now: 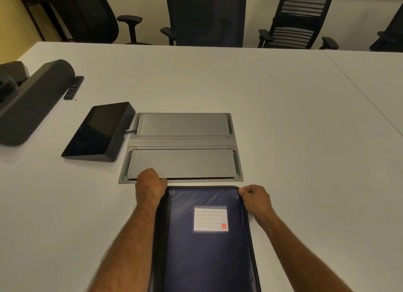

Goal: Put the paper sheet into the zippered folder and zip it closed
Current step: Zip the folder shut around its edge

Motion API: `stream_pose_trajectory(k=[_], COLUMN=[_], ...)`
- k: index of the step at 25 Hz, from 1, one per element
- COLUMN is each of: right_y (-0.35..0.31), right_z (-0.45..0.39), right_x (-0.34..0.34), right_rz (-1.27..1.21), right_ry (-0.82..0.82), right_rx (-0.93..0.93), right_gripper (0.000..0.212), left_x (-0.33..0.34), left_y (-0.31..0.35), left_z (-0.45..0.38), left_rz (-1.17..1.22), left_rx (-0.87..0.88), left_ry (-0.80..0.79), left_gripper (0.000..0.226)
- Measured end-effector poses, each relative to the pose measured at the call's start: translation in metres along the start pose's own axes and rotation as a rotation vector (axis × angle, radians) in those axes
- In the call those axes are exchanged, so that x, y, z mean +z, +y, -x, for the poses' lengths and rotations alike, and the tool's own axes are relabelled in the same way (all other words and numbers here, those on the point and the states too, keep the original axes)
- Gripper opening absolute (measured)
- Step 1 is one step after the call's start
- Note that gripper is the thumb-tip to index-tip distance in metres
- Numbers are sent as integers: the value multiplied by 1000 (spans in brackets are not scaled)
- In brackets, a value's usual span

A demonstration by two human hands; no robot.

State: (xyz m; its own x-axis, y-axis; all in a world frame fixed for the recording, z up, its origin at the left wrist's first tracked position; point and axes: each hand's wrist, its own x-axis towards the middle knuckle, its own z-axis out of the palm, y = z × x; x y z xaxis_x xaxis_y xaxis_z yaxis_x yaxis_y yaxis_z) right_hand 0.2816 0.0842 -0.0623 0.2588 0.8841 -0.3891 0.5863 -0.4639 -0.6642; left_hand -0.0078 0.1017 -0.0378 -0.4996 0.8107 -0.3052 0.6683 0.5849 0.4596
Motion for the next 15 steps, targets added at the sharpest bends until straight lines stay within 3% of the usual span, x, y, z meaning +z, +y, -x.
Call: stream_pose_trajectory(k=[9,12,15], right_y=[-2,-4,-8], right_z=[4,6,14], right_x=[-1,-3,-6], right_rz=[-3,58,98], right_ry=[48,68,58], right_rx=[-31,-74,-85], right_gripper=[24,18,17], left_x=[-8,-11,-7], left_y=[-17,-28,-43], left_z=[7,18,38], left_rz=[89,181,-3], left_rx=[-43,47,278], left_ry=[24,36,78], left_gripper=[28,21,38])
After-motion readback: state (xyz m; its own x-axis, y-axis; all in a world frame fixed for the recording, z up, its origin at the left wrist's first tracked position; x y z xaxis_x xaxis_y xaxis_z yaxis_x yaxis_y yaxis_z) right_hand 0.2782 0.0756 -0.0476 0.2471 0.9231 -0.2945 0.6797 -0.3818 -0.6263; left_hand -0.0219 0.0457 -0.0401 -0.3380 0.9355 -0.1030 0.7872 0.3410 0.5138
